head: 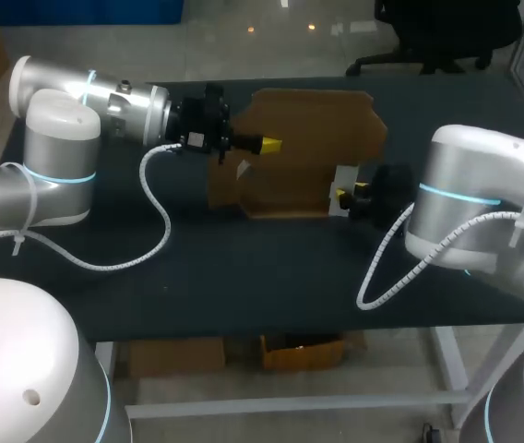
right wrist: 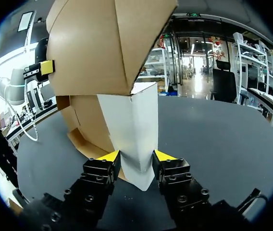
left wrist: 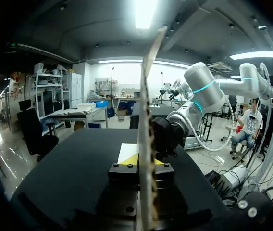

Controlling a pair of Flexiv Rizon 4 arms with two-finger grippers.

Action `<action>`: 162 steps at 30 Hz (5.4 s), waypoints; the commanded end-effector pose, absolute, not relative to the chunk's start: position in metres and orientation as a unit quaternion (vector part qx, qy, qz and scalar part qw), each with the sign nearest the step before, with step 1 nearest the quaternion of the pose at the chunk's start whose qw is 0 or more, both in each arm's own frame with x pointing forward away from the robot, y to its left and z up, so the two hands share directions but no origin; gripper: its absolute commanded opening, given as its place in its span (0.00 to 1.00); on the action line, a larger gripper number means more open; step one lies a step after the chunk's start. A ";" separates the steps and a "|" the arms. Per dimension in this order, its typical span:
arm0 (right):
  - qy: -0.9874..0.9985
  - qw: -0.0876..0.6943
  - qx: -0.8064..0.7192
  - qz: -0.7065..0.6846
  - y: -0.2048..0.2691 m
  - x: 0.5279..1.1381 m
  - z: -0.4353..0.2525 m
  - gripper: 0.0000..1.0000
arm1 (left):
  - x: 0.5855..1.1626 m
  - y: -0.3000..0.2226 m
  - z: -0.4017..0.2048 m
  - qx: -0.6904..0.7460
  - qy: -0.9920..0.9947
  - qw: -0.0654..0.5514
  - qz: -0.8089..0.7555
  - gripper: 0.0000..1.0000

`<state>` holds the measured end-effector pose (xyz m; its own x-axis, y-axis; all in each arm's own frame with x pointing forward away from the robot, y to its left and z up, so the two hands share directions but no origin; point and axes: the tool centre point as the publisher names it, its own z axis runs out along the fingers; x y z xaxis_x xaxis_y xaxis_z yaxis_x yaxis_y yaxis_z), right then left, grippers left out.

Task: Assemble the packaging by folding the flat box into shape, placing the metal phone stand inside, and closing the box properly

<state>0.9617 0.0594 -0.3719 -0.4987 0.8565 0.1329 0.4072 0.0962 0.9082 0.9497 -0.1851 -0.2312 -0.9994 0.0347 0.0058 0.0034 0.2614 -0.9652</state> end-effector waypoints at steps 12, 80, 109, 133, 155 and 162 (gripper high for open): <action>0.661 0.279 0.507 0.479 0.066 0.963 -0.376 0.36 | 0.949 -0.186 -0.234 -0.012 -0.794 0.013 0.607 0.00; 0.596 0.309 0.602 0.432 0.055 0.961 -0.374 0.10 | 0.949 -0.186 -0.234 -0.012 -0.794 0.013 0.607 0.00; 0.593 0.303 0.607 0.434 0.050 0.962 -0.372 0.13 | 0.949 -0.186 -0.234 -0.012 -0.794 0.013 0.607 0.00; 0.615 0.285 0.595 0.432 0.052 0.965 -0.371 0.00 | 0.948 -0.189 -0.231 -0.021 -0.811 0.009 0.584 0.45; 0.654 0.230 0.573 0.437 0.042 0.960 -0.363 0.00 | 0.933 -0.165 -0.202 -0.059 -0.847 -0.039 0.527 1.00; 0.666 0.173 0.549 0.475 0.038 0.959 -0.358 0.00 | 0.924 -0.149 -0.194 -0.071 -0.851 -0.062 0.517 1.00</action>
<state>0.9584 0.0500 -0.3662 -0.2467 0.9412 0.2308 0.5322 -0.0675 0.8440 0.9354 -0.1572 -0.2002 -0.9840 0.0690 -0.1641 0.1775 0.4479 -0.8763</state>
